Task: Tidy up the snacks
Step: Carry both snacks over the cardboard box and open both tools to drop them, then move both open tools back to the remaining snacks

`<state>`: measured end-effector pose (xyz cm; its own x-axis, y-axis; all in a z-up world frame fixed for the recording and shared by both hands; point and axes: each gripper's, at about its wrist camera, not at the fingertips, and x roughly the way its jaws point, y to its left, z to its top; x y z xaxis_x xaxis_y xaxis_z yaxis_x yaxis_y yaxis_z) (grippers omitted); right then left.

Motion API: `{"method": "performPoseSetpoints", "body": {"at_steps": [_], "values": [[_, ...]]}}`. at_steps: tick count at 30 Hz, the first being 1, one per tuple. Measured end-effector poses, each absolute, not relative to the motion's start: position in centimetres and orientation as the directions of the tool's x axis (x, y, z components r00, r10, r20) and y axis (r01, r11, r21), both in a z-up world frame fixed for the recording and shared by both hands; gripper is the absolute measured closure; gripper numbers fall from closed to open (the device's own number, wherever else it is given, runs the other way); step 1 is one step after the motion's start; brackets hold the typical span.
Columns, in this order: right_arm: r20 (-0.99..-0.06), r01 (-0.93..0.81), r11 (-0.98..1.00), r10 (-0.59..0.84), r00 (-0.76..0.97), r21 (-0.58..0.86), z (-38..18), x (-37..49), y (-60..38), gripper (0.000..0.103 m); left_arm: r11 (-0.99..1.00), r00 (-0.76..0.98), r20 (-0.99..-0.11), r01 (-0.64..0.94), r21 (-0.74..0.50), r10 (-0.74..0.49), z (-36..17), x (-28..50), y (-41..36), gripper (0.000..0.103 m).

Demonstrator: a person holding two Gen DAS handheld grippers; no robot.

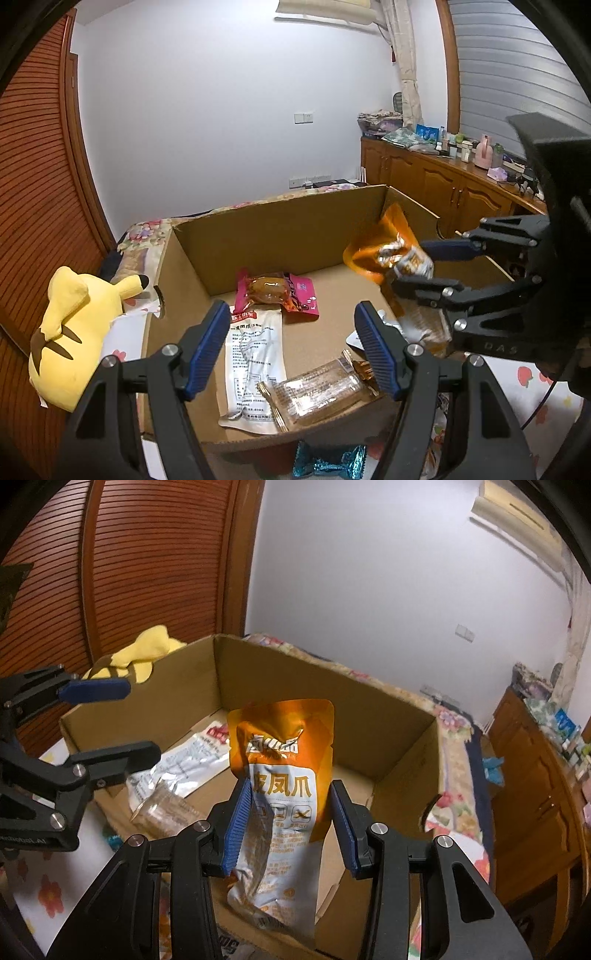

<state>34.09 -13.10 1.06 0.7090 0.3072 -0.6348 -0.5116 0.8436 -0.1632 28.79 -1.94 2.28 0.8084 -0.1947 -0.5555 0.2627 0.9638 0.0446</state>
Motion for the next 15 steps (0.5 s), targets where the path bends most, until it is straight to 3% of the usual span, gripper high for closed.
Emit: {"method": "performPoseSetpoints", "body": {"at_steps": [15], "values": [[-0.651,-0.501,0.862,0.338,0.680,-0.076,1.3,34.0,-13.8,0.055,0.963,0.814,-0.545,0.266,0.040,-0.202,2.3,26.7,-1.7,0.033]]}}
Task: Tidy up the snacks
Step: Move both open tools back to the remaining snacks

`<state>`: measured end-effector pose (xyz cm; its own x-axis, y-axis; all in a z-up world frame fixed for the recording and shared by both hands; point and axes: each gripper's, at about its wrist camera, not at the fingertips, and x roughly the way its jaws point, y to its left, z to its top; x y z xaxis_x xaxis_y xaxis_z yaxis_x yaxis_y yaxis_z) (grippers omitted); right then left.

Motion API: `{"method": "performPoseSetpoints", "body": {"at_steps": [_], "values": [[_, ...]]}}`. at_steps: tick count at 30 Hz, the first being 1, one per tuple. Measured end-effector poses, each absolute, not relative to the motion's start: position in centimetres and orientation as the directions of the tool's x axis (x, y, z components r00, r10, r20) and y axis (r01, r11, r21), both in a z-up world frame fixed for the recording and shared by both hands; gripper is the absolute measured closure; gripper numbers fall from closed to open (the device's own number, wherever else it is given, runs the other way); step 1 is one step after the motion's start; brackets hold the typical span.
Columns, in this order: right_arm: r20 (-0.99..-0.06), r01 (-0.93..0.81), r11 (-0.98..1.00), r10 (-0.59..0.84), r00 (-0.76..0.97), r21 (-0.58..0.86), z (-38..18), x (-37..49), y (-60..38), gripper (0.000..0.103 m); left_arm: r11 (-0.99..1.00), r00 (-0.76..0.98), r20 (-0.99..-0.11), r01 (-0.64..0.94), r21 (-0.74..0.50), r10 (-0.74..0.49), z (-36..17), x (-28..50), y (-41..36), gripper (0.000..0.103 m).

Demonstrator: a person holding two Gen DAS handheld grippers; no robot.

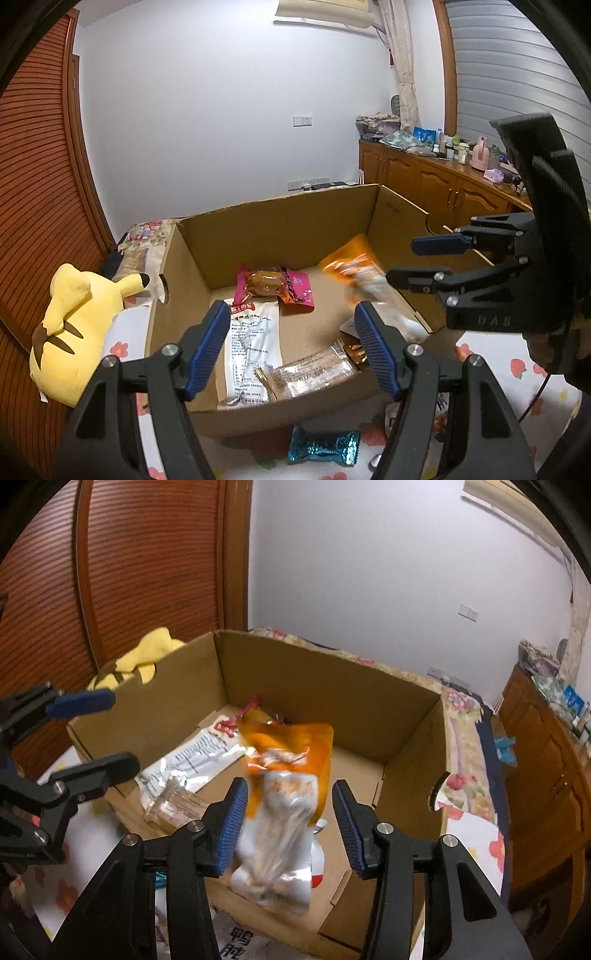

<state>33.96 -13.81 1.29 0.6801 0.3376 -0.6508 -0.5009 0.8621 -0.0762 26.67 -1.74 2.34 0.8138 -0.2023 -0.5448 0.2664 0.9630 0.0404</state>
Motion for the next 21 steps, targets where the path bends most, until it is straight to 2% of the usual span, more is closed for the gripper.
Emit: {"method": "performPoseSetpoints", "body": {"at_steps": [11,21], "values": [[-0.590,-0.488,0.872,0.372,0.716,-0.043,3.6,27.5,-15.5,0.053,0.959,0.816,-0.534,0.282,0.030,-0.223,2.3,20.6,-1.4,0.033],[-0.561,-0.463,0.886,0.367,0.742,-0.032,3.3,20.9,-16.6,0.047,0.958,0.781,-0.585,0.286,0.021,-0.220,-0.8,15.4,-1.4,0.033]]}}
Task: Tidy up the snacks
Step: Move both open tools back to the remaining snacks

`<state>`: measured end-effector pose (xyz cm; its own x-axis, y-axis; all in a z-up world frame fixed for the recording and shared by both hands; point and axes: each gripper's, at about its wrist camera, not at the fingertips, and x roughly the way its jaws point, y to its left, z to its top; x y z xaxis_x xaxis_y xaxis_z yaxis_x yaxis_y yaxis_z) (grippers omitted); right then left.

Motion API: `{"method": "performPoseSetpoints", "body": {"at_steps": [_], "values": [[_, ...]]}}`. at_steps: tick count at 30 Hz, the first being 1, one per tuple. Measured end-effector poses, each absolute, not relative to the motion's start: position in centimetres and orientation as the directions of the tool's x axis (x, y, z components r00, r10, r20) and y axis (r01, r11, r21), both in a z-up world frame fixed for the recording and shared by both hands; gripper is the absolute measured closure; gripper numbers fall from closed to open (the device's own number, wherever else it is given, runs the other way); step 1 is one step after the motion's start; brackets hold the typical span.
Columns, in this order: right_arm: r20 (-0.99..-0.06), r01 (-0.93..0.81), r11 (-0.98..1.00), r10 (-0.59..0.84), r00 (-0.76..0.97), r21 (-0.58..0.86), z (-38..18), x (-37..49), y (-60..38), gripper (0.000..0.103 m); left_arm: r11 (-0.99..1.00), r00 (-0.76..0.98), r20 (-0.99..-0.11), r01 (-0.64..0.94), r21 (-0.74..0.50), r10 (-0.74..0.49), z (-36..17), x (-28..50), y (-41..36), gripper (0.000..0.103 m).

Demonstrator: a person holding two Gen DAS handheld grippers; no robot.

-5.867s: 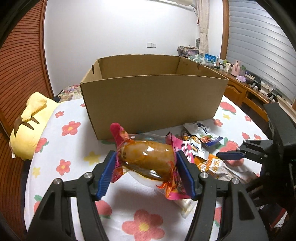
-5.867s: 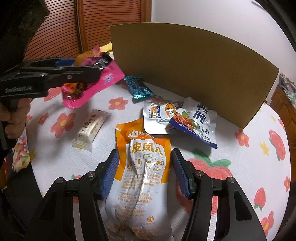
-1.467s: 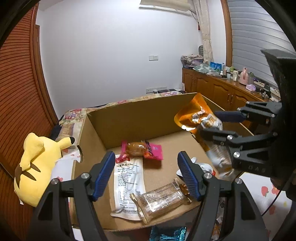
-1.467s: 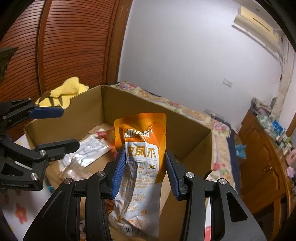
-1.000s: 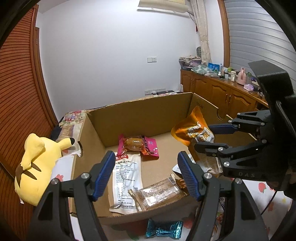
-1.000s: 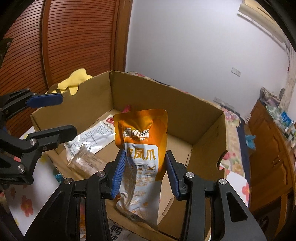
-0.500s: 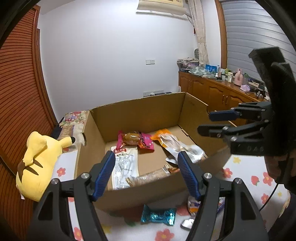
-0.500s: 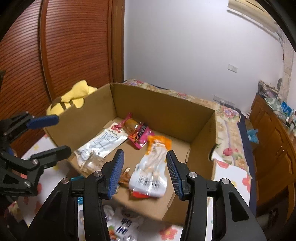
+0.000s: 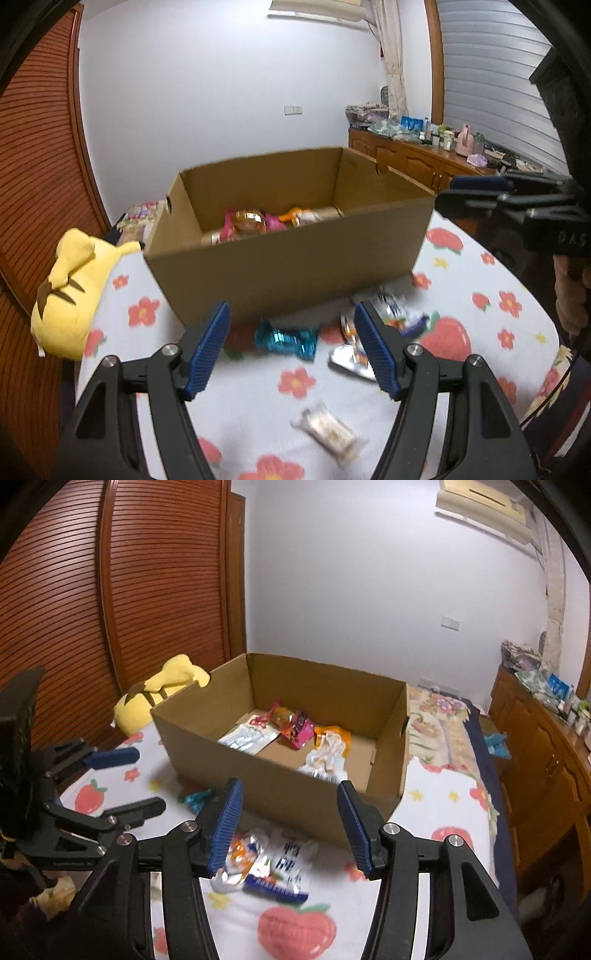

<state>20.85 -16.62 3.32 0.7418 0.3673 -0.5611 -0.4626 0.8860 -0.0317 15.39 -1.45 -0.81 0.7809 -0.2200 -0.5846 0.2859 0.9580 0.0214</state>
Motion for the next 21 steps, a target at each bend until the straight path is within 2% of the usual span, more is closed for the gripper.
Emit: {"method": "performPoseSetpoints", "body": {"at_steps": [8,21], "values": [[-0.570,-0.459,0.888,0.371,0.733,-0.013,1.7,18.5,-16.7,0.044,0.957,0.739,-0.639,0.290,0.015,-0.214,-4.1,13.1,-2.0,0.041],[-0.610,-0.449,0.893,0.371,0.700,0.029,-1.9,18.5,-16.5,0.044,0.963,0.653,-0.721,0.259,-0.076,-0.233,-8.5,12.9,-1.6,0.042]]}}
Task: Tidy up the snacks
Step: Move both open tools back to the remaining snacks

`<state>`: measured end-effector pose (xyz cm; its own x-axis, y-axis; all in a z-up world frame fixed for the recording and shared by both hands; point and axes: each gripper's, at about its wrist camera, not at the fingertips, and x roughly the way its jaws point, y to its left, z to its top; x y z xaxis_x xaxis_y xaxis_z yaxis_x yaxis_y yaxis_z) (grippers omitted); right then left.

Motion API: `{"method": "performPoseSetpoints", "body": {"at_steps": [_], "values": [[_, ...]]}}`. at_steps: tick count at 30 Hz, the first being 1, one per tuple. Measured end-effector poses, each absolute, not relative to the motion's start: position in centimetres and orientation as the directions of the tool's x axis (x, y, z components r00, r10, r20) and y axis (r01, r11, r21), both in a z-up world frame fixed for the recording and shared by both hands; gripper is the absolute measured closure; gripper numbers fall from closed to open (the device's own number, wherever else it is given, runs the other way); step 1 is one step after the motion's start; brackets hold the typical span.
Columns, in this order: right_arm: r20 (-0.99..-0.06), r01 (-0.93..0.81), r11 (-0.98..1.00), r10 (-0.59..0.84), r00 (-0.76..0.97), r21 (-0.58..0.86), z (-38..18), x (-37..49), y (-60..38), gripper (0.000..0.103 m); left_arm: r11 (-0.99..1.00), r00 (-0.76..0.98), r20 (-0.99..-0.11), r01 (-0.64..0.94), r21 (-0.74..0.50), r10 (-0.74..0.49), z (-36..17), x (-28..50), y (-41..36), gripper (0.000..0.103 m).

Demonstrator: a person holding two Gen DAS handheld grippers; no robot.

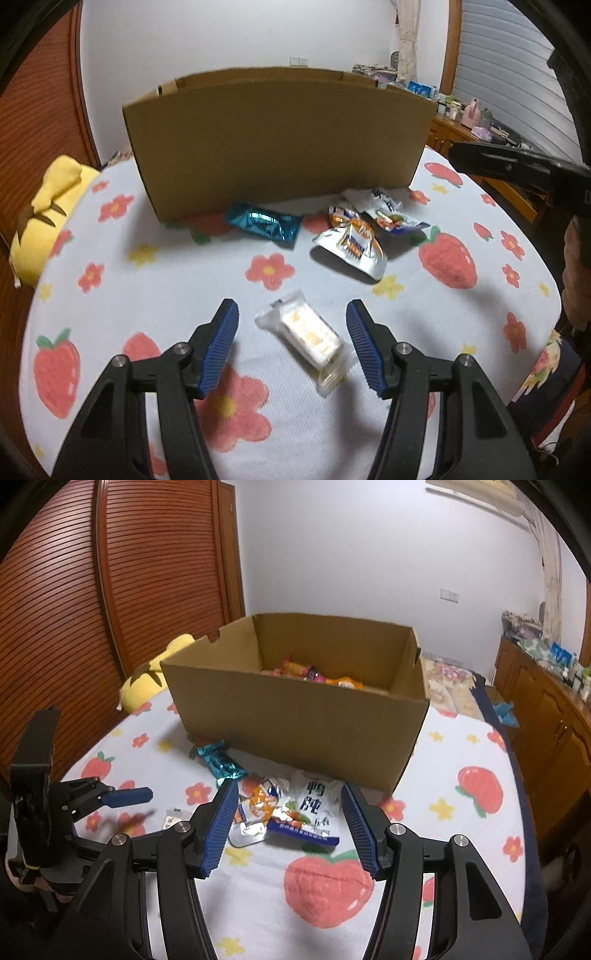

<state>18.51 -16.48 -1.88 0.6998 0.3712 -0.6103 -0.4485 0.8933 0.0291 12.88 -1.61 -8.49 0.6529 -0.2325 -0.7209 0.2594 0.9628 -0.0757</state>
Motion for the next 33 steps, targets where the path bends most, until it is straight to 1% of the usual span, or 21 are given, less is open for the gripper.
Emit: {"method": "performPoseSetpoints", "body": {"at_steps": [4,8,11,20,23,27,33], "values": [[-0.624,-0.447,0.894,0.359,0.694,0.018,-2.9,18.7,-16.3,0.044,0.963,0.642,-0.732,0.259,-0.072,-0.227,-9.3,13.0,-1.7,0.043],[-0.639,-0.442,0.897,0.351,0.684,0.020,-3.8,19.3,-16.2,0.043,0.961,0.640,-0.730,0.263,-0.087,-0.241,-9.5,13.0,-1.4,0.055],[-0.650,-0.437,0.899,0.342,0.679,0.018,-4.4,19.6,-16.2,0.043,0.957,0.636,-0.726,0.268,-0.108,-0.260,-9.7,13.1,-1.1,0.061],[-0.674,-0.422,0.906,0.332,0.660,0.033,-5.8,21.3,-16.1,0.043,0.957,0.643,-0.720,0.272,-0.103,-0.260,-10.0,13.4,-0.9,0.062],[-0.682,-0.415,0.909,0.326,0.654,0.037,-6.4,22.2,-16.0,0.042,0.959,0.656,-0.712,0.268,-0.090,-0.250,-10.1,13.3,-0.9,0.068],[-0.698,-0.401,0.915,0.314,0.643,0.042,-7.1,23.6,-15.8,0.041,0.960,0.662,-0.708,0.265,-0.086,-0.246,-10.2,13.3,-0.7,0.070],[-0.723,-0.382,0.922,0.308,0.619,0.066,-8.2,25.5,-15.4,0.041,0.961,0.663,-0.707,0.258,-0.096,-0.248,-10.1,13.2,-0.4,0.081]]}}
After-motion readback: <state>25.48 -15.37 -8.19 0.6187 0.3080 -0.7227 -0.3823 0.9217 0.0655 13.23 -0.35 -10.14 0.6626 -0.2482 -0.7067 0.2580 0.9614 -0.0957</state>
